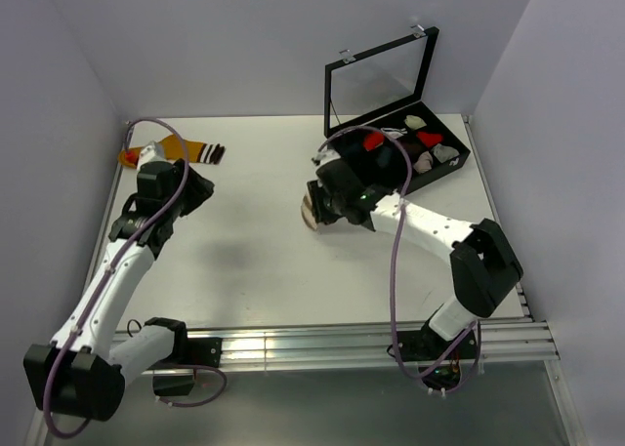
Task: Roll the socks
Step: Roll the sock at the center of the board.
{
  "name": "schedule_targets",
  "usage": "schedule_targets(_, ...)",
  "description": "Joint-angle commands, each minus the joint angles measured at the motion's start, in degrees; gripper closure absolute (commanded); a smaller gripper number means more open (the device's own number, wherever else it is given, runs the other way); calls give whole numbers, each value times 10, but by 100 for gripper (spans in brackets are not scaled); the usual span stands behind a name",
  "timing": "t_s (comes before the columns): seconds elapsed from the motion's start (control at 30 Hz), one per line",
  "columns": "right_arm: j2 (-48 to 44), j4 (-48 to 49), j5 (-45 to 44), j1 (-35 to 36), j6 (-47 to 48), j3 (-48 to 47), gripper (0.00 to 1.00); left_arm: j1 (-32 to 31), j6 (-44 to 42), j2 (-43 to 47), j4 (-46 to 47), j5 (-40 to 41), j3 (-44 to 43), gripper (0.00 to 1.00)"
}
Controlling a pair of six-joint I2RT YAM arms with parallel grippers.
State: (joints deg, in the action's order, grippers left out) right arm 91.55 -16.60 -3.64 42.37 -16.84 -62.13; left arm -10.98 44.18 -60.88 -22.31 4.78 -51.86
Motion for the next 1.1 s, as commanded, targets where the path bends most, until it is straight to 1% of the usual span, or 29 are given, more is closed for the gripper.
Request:
schedule_targets(0.0, -46, -51, -93, -39, -11, -64, 100, 10, -34, 51, -13, 59, 20, 43)
schedule_targets(0.03, -49, -68, -108, -60, -11, -73, 100, 11, -44, 60, -13, 65, 24, 43)
schedule_targets(0.07, -48, -79, -142, -71, -13, -84, 100, 11, -51, 68, -12, 77, 27, 43)
schedule_targets(0.13, -51, -98, -169, -95, -21, -112, 100, 11, -64, 89, -9, 88, 40, 43)
schedule_targets(0.2, -52, -112, -201, -137, -28, -135, 100, 11, -69, 103, -8, 110, 46, 42)
schedule_targets(0.37, -38, -140, -265, -227, -28, -163, 100, 11, -81, 105, -3, 135, 66, 42)
schedule_targets(0.5, -16, -135, -299, -269, -14, -171, 100, 5, -82, 105, 4, 152, 90, 42)
schedule_targets(0.6, 21, -145, -323, -294, -19, -185, 100, -3, -82, 104, 7, 153, 98, 42)
schedule_targets(0.83, 60, -114, -322, -313, 1, -194, 100, -14, -88, 95, 18, 155, 104, 40)
schedule_targets(0.9, 68, -114, -313, -313, -3, -200, 100, -18, -85, 91, 22, 145, 103, 39)
schedule_targets(0.97, 58, -105, -294, -312, -5, -186, 100, -21, -82, 89, 27, 119, 100, 39)
schedule_targets(1.0, 38, -96, -259, -312, -2, -177, 100, -26, -83, 87, 31, 107, 98, 38)
schedule_targets(1.07, 16, -73, -237, -296, 8, -152, 100, -33, -75, 81, 32, 80, 92, 37)
